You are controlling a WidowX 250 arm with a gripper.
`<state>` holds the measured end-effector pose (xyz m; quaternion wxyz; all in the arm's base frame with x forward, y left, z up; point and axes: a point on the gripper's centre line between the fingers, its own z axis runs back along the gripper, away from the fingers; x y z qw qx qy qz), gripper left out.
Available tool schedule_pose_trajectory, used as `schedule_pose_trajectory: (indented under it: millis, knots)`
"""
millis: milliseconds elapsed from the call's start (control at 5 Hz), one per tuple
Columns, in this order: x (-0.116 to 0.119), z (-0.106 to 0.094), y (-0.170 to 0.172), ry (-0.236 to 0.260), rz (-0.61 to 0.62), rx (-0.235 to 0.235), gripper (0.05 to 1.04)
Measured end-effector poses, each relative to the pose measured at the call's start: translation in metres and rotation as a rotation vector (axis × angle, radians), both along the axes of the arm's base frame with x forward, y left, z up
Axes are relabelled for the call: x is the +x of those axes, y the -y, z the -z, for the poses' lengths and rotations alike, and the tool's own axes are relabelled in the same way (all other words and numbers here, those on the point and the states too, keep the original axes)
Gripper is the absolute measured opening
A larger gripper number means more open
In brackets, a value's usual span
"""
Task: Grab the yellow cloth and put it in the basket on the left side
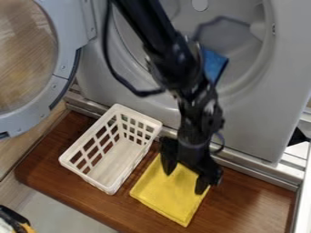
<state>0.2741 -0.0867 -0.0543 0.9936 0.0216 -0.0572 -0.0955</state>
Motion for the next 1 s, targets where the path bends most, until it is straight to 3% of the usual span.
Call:
schedule_pose_trajectory:
  millis: [200, 600, 800, 1000]
  knots:
    - [-0.003, 0.021, 0.0, -0.021, 0.001, 0.004, 1.001]
    - [-0.002, 0.031, -0.006, -0.002, -0.022, -0.079, 0.956]
    - [-0.006, 0.031, -0.004, -0.017, -0.011, -0.126, 0.748]
    - [-0.009, 0.03, 0.0, -0.018, -0.004, -0.142, 0.517]
